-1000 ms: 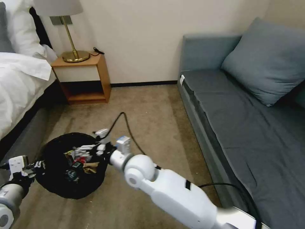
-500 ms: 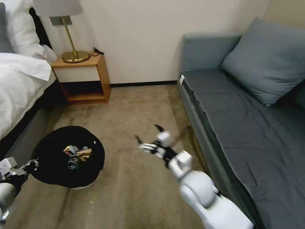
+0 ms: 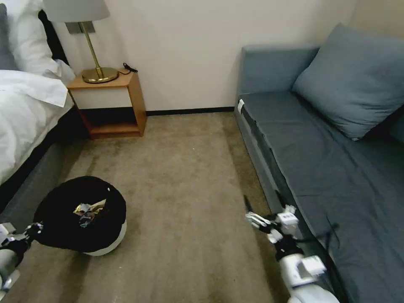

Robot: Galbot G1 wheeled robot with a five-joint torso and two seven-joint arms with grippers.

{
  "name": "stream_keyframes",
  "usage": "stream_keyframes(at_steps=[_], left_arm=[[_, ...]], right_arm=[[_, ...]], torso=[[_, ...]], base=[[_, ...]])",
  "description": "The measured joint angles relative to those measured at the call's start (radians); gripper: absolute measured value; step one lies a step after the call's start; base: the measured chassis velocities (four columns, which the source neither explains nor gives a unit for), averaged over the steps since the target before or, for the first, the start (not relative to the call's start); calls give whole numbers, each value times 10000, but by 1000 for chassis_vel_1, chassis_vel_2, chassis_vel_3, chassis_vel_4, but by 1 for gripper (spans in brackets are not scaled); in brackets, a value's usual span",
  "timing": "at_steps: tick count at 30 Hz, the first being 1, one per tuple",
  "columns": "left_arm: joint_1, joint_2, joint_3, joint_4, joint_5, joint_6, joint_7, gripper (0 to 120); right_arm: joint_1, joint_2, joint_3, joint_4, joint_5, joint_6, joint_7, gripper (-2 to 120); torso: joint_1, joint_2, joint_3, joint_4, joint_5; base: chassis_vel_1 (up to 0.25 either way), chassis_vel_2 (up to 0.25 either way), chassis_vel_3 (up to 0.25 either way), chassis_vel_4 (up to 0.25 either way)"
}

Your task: Pick up the trash bin, then pick up the garbage on the floor and place it into the trash bin.

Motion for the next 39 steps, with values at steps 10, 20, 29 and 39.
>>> stream_keyframes(at_steps=[10, 20, 29, 39], left_arm=[[0, -118, -79, 464, 276, -303, -2, 7], [-61, -246, 69, 927, 1185, -904, 635, 14], [70, -242, -93, 607, 1756, -629, 771, 46], [489, -377, -431, -231, 2488, -703, 1118, 82]], right_arm=[[32, 19, -39, 4, 34, 92, -20, 100], [77, 10, -84, -18, 53, 35, -18, 100], [96, 5, -101, -30, 64, 16, -13, 100], [105, 0, -110, -37, 71, 3, -9, 100]], torso=[[0, 0, 1, 3, 1], [0, 0, 0, 0, 1], [0, 0, 1, 1, 2], [1, 0, 1, 1, 1]], base=[[0, 0, 0, 0], [0, 0, 0, 0], [0, 0, 0, 0], [0, 0, 0, 0]])
